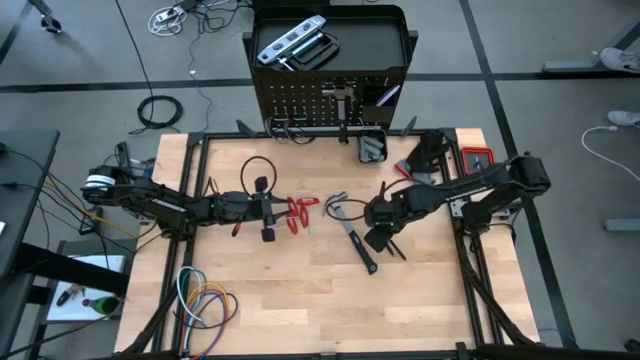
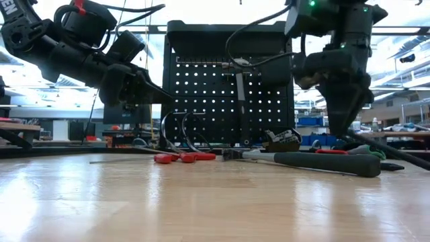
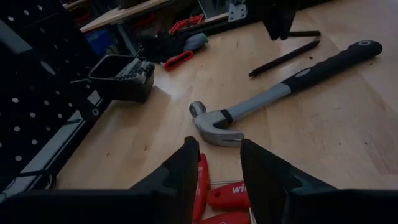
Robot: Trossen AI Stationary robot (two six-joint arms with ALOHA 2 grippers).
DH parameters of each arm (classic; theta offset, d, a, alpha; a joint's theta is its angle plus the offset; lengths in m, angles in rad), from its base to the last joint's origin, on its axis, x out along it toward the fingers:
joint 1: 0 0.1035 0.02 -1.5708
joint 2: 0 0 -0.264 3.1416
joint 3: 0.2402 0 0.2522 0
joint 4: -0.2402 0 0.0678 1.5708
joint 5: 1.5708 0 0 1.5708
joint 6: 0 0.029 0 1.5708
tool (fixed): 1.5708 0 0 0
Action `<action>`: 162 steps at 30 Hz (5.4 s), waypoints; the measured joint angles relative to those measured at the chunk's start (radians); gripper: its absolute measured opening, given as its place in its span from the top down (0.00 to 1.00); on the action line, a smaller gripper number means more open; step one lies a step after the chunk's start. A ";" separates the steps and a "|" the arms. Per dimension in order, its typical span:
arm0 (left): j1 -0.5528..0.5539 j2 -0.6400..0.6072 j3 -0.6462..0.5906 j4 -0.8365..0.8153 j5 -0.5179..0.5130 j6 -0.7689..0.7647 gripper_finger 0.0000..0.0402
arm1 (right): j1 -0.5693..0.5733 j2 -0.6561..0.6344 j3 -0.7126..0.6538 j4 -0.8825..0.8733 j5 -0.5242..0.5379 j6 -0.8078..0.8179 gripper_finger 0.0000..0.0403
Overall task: Hang tools onto peg board
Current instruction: Remove the left black pen from the top basket from the peg board, then remove the purple pen from the top basket from the peg board, then remove the black pen from the top basket from the peg board
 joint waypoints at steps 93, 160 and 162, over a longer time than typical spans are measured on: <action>0.002 0.000 0.000 -0.023 -0.005 0.051 0.70 | -1.012 -0.296 -0.194 1.485 -0.142 -0.544 0.96; 0.002 0.000 0.000 -0.018 -0.010 0.050 0.70 | -0.275 -0.206 -0.195 0.257 -0.188 -0.247 0.60; 0.002 0.000 0.000 -0.019 -0.009 0.050 0.70 | -0.285 -0.244 -0.195 0.257 -0.176 -0.247 0.55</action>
